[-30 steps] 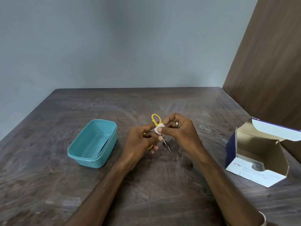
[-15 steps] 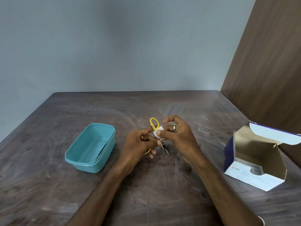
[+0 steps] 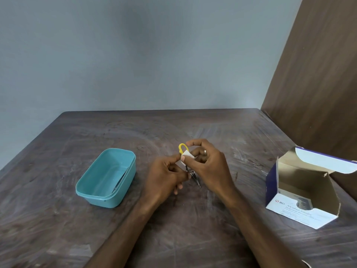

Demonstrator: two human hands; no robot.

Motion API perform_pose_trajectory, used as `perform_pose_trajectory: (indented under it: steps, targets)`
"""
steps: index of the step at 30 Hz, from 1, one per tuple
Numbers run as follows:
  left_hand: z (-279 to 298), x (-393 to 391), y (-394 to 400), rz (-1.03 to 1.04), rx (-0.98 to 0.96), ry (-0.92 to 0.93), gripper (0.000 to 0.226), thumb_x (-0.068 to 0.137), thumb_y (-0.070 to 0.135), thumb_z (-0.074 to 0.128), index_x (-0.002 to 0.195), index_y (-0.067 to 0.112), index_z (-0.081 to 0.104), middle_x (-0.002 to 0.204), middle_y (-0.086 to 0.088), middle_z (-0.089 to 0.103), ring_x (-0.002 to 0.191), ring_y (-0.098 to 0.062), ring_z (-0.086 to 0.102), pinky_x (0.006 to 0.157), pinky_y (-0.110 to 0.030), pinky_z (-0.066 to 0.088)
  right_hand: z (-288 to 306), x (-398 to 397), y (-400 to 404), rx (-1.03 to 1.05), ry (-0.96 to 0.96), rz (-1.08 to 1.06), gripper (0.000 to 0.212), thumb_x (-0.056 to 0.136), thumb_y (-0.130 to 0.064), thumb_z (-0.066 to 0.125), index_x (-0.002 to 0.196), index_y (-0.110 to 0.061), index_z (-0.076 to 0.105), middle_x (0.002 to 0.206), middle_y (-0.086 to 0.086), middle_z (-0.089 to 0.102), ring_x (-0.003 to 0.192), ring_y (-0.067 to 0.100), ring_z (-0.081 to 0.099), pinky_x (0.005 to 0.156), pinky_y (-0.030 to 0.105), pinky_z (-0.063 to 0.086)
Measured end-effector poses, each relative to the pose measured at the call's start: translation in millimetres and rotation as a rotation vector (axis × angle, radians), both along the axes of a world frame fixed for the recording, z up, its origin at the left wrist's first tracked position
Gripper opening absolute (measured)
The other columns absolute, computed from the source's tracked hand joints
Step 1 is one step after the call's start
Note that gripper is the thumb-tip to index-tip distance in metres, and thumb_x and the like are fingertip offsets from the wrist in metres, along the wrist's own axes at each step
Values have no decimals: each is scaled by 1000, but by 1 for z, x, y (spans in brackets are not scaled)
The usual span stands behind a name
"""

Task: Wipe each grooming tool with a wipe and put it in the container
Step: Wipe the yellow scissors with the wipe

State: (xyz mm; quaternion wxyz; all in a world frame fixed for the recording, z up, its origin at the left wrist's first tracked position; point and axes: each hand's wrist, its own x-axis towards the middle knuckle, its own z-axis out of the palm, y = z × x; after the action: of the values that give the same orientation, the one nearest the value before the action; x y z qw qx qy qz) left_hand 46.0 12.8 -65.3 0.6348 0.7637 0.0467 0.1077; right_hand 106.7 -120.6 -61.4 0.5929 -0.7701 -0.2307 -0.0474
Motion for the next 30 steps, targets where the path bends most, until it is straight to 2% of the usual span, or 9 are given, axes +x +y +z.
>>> perform_pose_trajectory:
  steps: [4,6,9,12,16,18,24,27,30]
  targets:
    - [2,-3,-5,29,33,3,51,77,-7,72,113,29,70,57,-16,66,42,-25,55,41,-33,47,0,-1,0,-29,-13,-29,23,82,-19,79,101,-27,69,73,-3,73,55,14,65,54,37,54]
    - [4,-3,-5,43,47,-7,56,76,-8,72,119,27,67,60,-18,67,42,-24,57,41,-34,48,1,-2,0,-28,-7,-22,23,82,-20,79,101,-28,70,73,-3,73,57,17,66,54,40,55]
    - [6,-5,-6,50,74,-17,63,75,-10,70,123,30,60,63,-20,69,44,-27,59,41,-35,50,1,-3,0,-43,-24,-26,22,83,-24,79,102,-28,70,72,-1,72,57,13,66,55,39,55]
    - [7,-7,-7,47,80,-10,66,76,-11,71,122,33,55,62,-18,69,45,-29,60,41,-35,51,1,-3,-1,-68,-39,-35,22,83,-28,79,103,-29,69,73,-1,73,59,11,67,56,38,57]
    - [7,-7,-5,49,54,10,64,75,-15,68,123,26,57,55,-8,68,42,-26,57,41,-33,49,3,-3,-1,-45,3,12,26,81,-18,79,103,-28,69,76,0,73,60,15,68,59,42,58]
    - [7,-7,-4,53,56,12,65,75,-15,69,122,29,57,55,-7,68,41,-24,57,41,-34,49,2,-3,-1,-53,12,26,29,80,-15,79,104,-29,69,77,0,73,60,17,67,59,43,58]
    - [7,-7,-5,40,103,15,72,76,-9,73,126,38,53,62,-11,71,47,-28,62,43,-33,53,3,-2,-2,-37,7,-37,21,81,-27,81,99,-27,69,72,0,73,62,15,70,59,40,58]
    - [8,-6,-4,31,95,19,72,75,-10,73,126,37,54,61,-13,70,46,-28,60,43,-34,52,3,-1,-2,8,40,-1,24,81,-21,81,100,-26,69,73,2,73,63,22,70,62,44,57]
    - [9,-5,-1,39,56,24,72,72,-13,72,125,34,59,60,-18,67,44,-26,54,41,-31,48,1,2,-2,26,70,55,37,81,-15,79,112,-32,70,74,3,72,67,33,70,66,47,58]
